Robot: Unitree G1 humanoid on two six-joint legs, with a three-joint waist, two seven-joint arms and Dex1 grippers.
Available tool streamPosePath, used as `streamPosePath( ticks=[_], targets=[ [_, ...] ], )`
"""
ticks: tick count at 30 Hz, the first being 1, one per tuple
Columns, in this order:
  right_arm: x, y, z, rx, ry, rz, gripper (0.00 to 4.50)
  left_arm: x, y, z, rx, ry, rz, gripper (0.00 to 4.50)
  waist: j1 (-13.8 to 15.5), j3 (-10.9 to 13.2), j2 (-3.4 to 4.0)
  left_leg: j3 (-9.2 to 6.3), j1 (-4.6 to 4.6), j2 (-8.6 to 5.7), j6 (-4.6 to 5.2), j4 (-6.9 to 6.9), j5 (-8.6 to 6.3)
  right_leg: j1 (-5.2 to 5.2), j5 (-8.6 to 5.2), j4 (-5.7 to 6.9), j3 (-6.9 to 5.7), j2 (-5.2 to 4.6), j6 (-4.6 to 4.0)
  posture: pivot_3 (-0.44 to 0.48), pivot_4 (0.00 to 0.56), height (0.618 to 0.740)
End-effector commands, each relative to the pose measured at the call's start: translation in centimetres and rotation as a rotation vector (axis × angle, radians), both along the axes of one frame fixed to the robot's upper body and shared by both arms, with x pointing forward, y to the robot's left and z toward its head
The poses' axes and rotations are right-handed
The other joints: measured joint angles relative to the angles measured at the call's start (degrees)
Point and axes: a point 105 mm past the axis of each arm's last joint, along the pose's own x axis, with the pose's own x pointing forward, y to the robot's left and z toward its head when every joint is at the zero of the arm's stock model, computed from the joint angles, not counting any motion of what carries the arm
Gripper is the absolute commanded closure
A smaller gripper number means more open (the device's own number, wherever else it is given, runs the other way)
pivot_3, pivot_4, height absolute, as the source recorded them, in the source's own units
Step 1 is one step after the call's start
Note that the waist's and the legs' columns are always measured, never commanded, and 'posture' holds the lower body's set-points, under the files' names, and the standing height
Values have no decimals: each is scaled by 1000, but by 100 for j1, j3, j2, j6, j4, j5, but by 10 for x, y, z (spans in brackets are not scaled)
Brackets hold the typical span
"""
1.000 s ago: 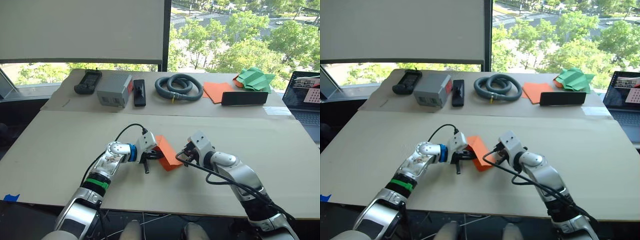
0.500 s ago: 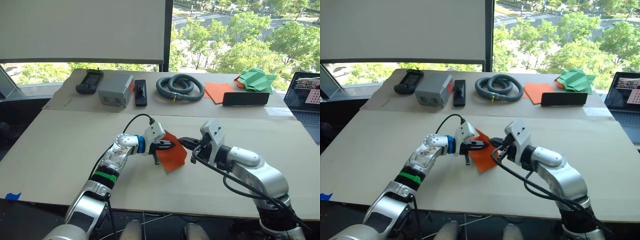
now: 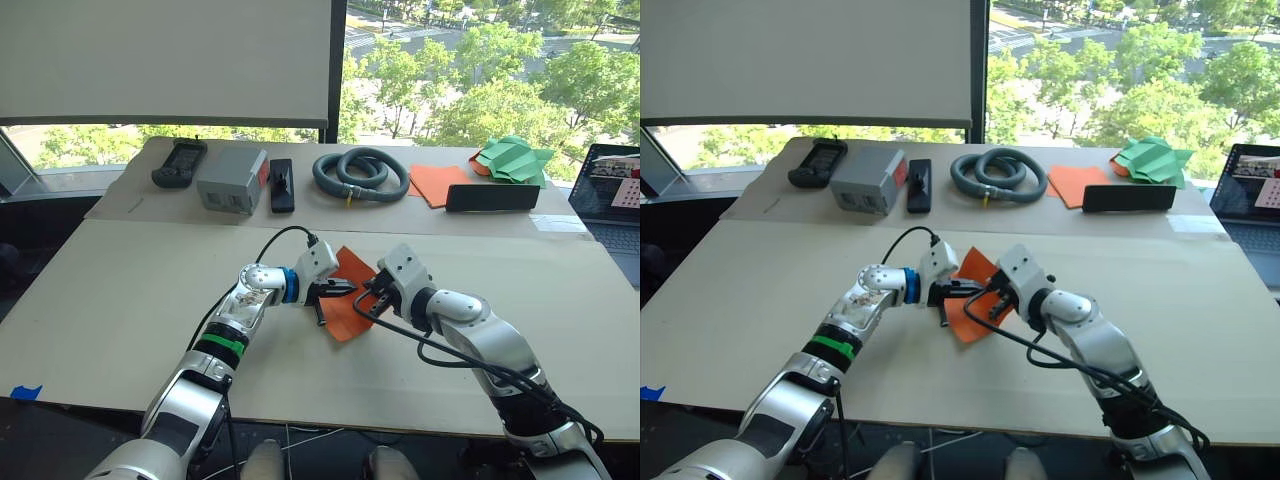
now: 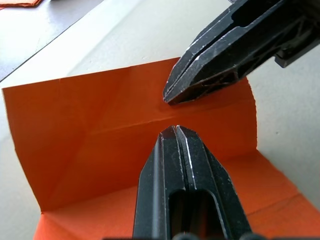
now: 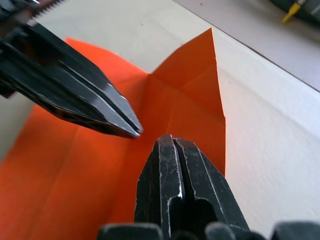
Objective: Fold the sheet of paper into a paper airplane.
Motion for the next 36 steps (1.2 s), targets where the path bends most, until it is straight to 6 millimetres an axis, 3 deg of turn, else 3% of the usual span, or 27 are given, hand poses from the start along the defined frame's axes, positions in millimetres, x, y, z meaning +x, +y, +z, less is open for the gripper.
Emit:
streamPosePath(
  ticks=[1,10,16,19,20,26,36],
  targets=[
    [5,-6,0,-15,-10,-33,4481,-3,10,-2,36,-26,-8,4500,-20,0,1,0,1,0,0,0,0,1,0,0,1,0,0,0,150,711],
    [-1,-5,-18,-19,51,-42,4481,-14,39,-39,194,4,13,4500,-50,-2,2,-1,7,1,1,0,0,3,-1,2,4,1,-2,0,150,711],
    [3,-5,-26,-30,60,-57,4481,-18,40,-43,199,11,22,4500,-67,-4,3,-1,41,2,0,-2,-1,6,-5,2,4,0,-7,0,150,711],
    [9,-6,-19,19,31,-70,4481,-19,37,-39,175,10,29,4500,-89,-8,0,0,43,2,-1,-2,-1,8,-5,2,4,0,-7,0,150,711],
    [11,-6,-13,46,11,-73,3888,-18,37,-37,166,9,33,4500,-89,-8,0,-1,44,2,-1,-2,-1,9,-5,3,4,0,-7,0,150,711],
    [30,0,18,232,-44,-56,1884,-16,35,-32,153,3,44,4500,-101,-7,0,0,37,2,1,-1,0,14,-3,9,8,1,-6,0,150,711],
    [66,27,24,243,-46,74,1884,-20,37,-33,151,10,47,4500,-103,-7,4,0,34,2,4,-3,2,15,2,12,11,5,4,0,150,711]
  ],
)
